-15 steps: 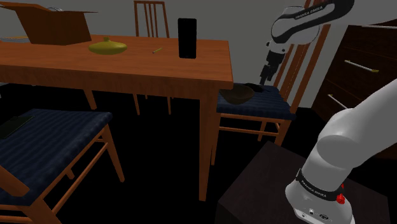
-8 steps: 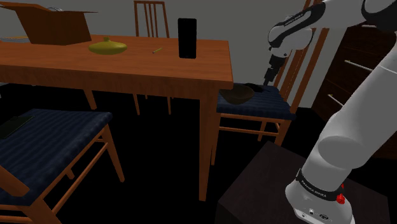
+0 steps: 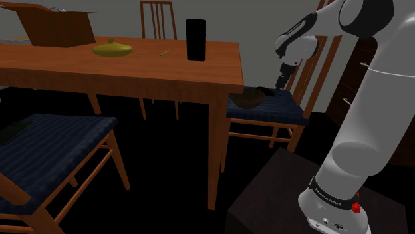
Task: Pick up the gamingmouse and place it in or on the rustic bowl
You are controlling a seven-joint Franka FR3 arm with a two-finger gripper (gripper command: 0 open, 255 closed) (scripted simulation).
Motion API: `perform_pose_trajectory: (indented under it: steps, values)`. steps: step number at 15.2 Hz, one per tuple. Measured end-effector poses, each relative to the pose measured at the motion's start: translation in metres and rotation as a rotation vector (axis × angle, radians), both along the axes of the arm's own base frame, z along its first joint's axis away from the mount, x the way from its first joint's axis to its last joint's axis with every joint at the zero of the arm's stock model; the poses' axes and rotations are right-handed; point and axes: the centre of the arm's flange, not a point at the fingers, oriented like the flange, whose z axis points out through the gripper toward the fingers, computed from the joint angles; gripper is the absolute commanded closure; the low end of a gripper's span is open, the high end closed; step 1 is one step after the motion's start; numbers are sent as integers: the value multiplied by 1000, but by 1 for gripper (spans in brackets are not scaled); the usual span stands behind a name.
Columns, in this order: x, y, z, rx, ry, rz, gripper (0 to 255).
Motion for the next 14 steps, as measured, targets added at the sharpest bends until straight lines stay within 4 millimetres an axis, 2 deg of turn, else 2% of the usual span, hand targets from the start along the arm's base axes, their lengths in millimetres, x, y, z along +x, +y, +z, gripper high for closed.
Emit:
perform_pose_trajectory:
  steps: [4, 10, 11, 14]
  values:
    - [0, 0, -17, 0, 0, 0, 0]
    - [1, -1, -19, 0, 0, 0, 0]
    - [1, -1, -19, 0, 0, 0, 255]
    - [2, -1, -16, 0, -6, 1, 255]
